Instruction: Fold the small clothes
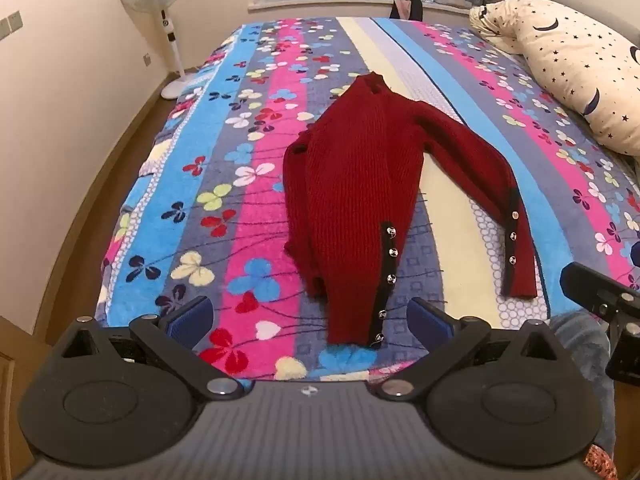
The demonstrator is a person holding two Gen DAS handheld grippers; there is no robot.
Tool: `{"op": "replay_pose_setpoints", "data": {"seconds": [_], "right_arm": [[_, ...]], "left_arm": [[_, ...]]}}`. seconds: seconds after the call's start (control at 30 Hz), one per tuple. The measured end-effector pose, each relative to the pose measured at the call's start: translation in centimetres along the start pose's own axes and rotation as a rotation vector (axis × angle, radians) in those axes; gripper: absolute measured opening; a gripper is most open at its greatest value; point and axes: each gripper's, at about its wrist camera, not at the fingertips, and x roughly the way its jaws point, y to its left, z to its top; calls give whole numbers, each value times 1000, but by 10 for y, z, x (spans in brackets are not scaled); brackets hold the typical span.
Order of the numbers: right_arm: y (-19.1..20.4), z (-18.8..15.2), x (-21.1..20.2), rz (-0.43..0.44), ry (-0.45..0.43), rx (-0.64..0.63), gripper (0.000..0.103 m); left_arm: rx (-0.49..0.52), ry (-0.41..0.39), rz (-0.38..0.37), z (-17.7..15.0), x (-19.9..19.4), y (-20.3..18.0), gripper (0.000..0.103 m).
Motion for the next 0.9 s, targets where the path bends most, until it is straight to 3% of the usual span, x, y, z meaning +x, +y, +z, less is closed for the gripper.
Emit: {"op": "replay_pose_setpoints", "data": {"seconds": [0.1,0.17,0.4,0.63,0.9], "right_arm": [[4,5,7,-11,34,12,102],[4,1,1,2,0,14,103],[4,4,5,1,23,-4,102],[3,8,5,-12,21,-11,102],[8,17,5,-15,32,-38,102]], "left_arm": [[-8,6,9,-1,-2,-4,103],[-32,13,-22,-7,-3,0,103],[-48,68,-31,-3,7,5,103],[-48,108,6,13,3,8,103],[-41,121,-37,29,-17,13,103]]}}
